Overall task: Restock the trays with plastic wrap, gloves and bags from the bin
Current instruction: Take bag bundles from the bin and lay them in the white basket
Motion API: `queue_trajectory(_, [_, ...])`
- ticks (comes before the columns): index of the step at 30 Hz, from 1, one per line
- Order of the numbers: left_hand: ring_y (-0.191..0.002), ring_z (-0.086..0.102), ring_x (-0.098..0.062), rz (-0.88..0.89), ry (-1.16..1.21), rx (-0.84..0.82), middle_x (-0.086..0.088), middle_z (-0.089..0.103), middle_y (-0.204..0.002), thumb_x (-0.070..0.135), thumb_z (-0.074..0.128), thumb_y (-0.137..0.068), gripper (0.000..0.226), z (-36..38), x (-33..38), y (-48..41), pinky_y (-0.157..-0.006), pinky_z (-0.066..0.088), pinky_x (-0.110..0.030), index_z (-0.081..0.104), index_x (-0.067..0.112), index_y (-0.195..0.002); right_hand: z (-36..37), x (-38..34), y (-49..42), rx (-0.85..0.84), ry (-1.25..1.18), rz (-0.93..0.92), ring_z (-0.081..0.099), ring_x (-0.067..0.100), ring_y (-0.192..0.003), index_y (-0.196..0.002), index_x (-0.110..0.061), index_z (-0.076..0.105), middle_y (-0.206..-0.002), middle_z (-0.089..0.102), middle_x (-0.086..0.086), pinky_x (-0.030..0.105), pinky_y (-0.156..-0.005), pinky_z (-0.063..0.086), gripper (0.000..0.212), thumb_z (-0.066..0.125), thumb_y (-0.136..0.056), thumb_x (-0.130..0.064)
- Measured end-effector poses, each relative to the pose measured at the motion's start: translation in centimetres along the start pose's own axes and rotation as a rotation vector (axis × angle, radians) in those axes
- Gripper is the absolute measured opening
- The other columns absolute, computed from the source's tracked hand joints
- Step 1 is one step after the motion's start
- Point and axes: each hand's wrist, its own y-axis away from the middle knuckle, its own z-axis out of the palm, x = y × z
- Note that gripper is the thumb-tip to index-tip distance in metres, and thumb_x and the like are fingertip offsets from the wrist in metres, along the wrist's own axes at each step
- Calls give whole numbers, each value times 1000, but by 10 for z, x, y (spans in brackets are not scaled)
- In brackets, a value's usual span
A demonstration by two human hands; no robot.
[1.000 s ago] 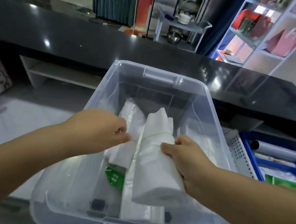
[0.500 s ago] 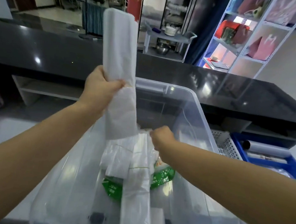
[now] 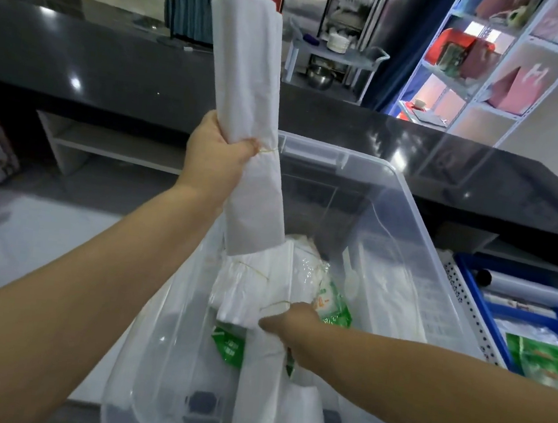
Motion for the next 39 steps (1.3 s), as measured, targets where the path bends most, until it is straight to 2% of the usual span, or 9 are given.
queue_trajectory(4, [-84, 66, -12, -13, -24, -10, 7, 67, -95, 17, 72, -72, 34, 0, -1, 3, -74, 56, -33, 55, 26, -100, -4, 2, -2, 32, -52, -48, 58, 33, -103, -119, -4, 52, -114, 59, 19, 40, -91, 50, 41, 66, -81, -8])
queue_trajectory(9, [-87, 64, -11, 0, -115, -59, 12, 64, -96, 24, 72, -75, 34, 2, 0, 8, -74, 54, -35, 54, 32, -103, -39, -27, 10, 102, -175, -154, 61, 37, -91, -100, -10, 56, -101, 61, 19, 45, -83, 53, 23, 63, -81, -1])
queue_trajectory(16, [-87, 62, -10, 96, -167, -105, 10, 62, -97, 27, 69, -80, 32, 19, 17, 30, -70, 53, -31, 53, 29, -107, -123, -69, 56, 214, -465, -518, 65, 35, -93, -108, -9, 61, -103, 68, 16, 50, -85, 54, 26, 63, -82, -7])
queue_trajectory(23, [-79, 67, -8, 106, -115, -147, 11, 65, -96, 36, 67, -81, 23, 84, 63, 61, -60, 54, -27, 56, 31, -101, -241, -54, 86, 180, -724, -779, 69, 16, -58, -89, -10, 64, -65, 71, 1, 33, -54, 58, 3, 61, -88, -11])
queue_trajectory(26, [-59, 68, -7, 11, 10, -126, 4, 70, -81, 24, 69, -78, 9, 129, 82, 75, -47, 53, -26, 63, 24, -85, -298, -30, 77, 219, -741, -795, 67, 16, -53, -87, -8, 63, -62, 69, 2, 31, -51, 57, 3, 60, -88, -9])
queue_trajectory(29, [-60, 70, -16, -151, 125, -171, -4, 73, -76, 24, 71, -75, 21, 176, 95, 88, -50, 55, -33, 68, 13, -92, -353, 9, 51, 282, -638, -774, 67, 17, -62, -98, -9, 59, -78, 67, 5, 30, -55, 55, 12, 60, -86, -8])
queue_trajectory(32, [-56, 69, -16, -219, 169, -221, -4, 71, -65, 21, 69, -77, 20, 226, 95, 105, -49, 54, -30, 68, 7, -92, -387, 57, 12, 285, -475, -701, 65, 21, -75, -99, -15, 55, -93, 66, 8, 32, -60, 54, 18, 62, -84, -7])
queue_trajectory(36, [-53, 67, -12, -184, 42, -177, 0, 71, -61, 16, 69, -79, 19, 280, 79, 125, -45, 52, -25, 64, 8, -96, -387, 111, -42, 183, -328, -586, 65, 25, -83, -104, -16, 52, -100, 64, 11, 37, -68, 54, 23, 63, -84, -9])
queue_trajectory(39, [-61, 69, -15, -182, -102, -113, -4, 72, -78, 19, 70, -78, 20, 293, 64, 134, -50, 53, -27, 64, 12, -96, -369, 135, -74, 87, -272, -504, 64, 29, -87, -102, -15, 52, -101, 63, 13, 45, -77, 55, 20, 63, -85, -11])
